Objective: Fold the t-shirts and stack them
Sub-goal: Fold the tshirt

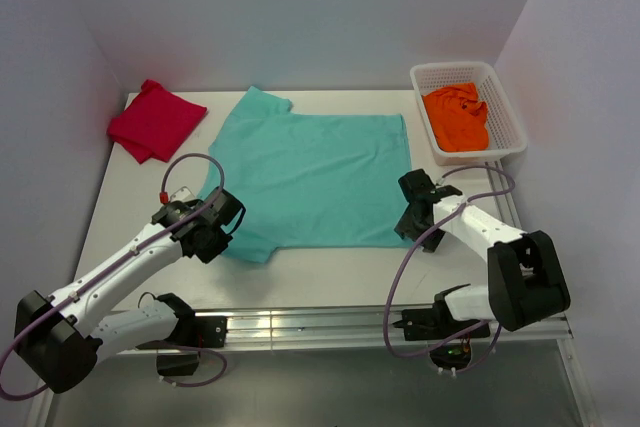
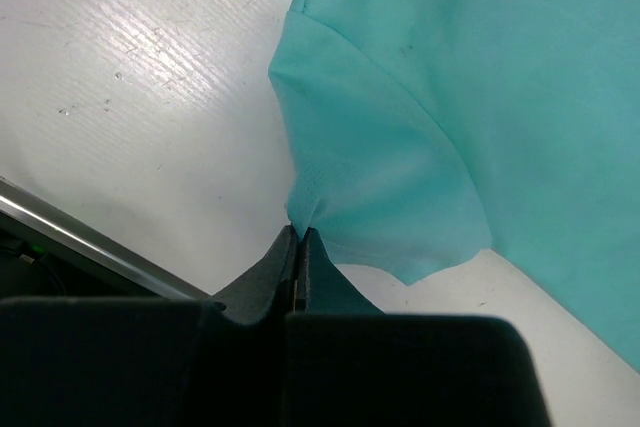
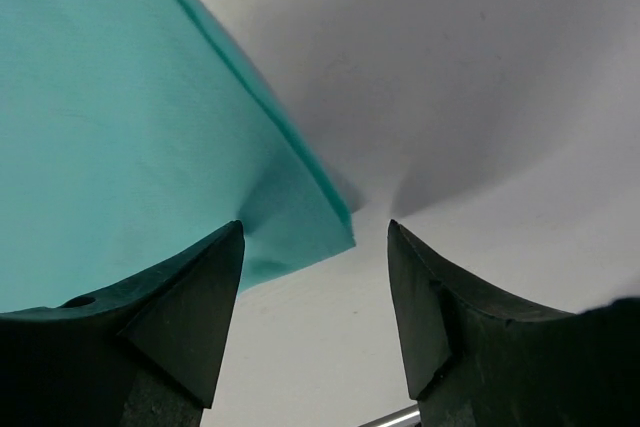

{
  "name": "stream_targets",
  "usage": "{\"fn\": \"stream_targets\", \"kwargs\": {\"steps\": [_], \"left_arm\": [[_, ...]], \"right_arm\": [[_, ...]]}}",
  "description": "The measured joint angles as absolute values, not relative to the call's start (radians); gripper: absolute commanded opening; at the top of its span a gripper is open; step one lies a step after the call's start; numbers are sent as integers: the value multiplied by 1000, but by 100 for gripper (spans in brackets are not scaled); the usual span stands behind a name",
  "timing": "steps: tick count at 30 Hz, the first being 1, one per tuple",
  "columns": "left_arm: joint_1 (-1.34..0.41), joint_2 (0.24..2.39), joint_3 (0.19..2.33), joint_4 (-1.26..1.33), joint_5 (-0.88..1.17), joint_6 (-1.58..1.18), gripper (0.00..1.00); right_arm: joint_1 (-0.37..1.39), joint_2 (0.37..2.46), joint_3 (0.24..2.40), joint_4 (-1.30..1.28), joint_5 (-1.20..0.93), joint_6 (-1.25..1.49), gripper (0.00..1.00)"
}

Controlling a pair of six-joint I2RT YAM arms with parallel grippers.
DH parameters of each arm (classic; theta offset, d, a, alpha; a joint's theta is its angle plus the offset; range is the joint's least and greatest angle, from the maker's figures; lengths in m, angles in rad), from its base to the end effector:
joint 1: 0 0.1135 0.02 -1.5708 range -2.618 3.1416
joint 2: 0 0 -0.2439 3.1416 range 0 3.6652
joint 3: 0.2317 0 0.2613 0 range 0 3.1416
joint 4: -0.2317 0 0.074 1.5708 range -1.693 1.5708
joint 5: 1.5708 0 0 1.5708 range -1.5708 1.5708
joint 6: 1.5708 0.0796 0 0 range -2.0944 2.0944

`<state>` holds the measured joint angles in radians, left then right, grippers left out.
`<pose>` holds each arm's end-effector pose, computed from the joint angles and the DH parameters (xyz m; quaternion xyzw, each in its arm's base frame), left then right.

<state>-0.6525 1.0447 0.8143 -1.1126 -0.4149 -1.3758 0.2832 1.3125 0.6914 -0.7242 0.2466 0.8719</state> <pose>0.1720 -0.0911 0.1817 -0.3659 0.9011 0.0137 0.2325 0.2294 0.0465 0.1027 0.2993 0.9397 -0.0414 0.1603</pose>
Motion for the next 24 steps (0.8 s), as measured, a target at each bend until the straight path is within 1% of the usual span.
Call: {"fn": "stream_targets", "kwargs": {"steps": [6,7,8,9,10,12,13,15,16,24], "left_arm": [[-653,1045,816,-1116,-418,-1370,0],[-653,1045,816,-1117,-418,-1369,0],[-653,1045,816,-1118,-419,-1369,0],[-653,1045,816,-1120,-419,-1369,0],[-653,1045,816,-1122,-421,-1368,0],[-653,1045,816,-1125,-424,-1366,0],[-653,1045,817,-1126,-426,-1365,0],[-652,1045,820,-1132,-427,-1362,0],[-652,1045,823,-1133,-429,-1361,0],[-649,1055,917,-1182,-432,-1341,0]], "right_arm": [[281,1336,654,-707,241,889,58],[281,1336,653,-702,239,892,52],[281,1336,652,-698,237,895,50],[282,1338,651,-689,234,897,46],[281,1339,651,-684,231,899,37],[282,1345,651,-666,223,904,27],[282,1348,652,-661,220,904,14],[281,1350,654,-653,219,907,6],[281,1350,654,-653,219,908,0],[281,1345,666,-709,218,910,0]]}}
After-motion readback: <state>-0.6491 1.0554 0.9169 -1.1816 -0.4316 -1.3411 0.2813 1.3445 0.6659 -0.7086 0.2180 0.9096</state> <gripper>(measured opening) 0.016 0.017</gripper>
